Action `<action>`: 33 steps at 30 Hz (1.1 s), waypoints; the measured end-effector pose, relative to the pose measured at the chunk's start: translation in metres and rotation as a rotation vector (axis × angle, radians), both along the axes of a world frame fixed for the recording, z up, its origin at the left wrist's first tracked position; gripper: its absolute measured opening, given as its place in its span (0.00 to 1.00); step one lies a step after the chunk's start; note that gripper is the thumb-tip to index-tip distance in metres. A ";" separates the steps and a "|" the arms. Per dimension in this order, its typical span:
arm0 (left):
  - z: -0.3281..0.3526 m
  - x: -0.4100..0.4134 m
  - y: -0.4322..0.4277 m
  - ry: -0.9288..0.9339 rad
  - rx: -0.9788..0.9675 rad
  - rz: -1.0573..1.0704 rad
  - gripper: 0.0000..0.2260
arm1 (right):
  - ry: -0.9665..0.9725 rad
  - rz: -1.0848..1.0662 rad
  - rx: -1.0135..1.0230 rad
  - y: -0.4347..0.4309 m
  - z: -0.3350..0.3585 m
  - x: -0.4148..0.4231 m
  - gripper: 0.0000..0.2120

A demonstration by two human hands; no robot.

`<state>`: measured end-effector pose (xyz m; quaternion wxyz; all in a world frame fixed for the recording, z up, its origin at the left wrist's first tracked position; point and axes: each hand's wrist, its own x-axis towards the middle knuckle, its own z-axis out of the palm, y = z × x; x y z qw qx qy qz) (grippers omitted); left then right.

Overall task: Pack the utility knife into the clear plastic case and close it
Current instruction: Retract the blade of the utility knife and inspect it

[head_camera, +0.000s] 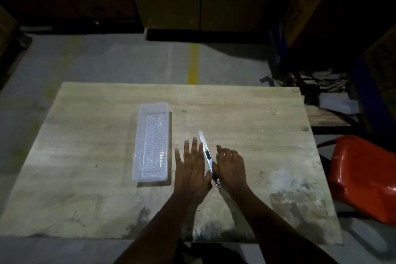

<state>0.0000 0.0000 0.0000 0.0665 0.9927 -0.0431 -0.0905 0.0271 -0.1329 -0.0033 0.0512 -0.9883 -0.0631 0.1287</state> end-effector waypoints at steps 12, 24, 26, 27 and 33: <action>-0.024 0.039 0.007 0.251 -0.434 0.415 0.15 | 0.149 -0.334 0.113 0.049 -0.035 0.030 0.14; -0.030 0.056 0.007 0.522 -0.843 0.723 0.15 | 0.140 -0.408 0.074 0.060 -0.044 0.040 0.10; -0.019 0.062 0.006 0.585 -0.943 0.794 0.14 | 0.125 -0.419 0.124 0.060 -0.037 0.041 0.11; -0.012 0.063 0.006 0.616 -1.004 0.844 0.13 | 0.106 -0.418 0.150 0.061 -0.031 0.041 0.12; 0.036 0.060 0.018 0.616 -1.324 0.970 0.15 | -0.052 -0.364 0.278 0.064 0.032 0.033 0.14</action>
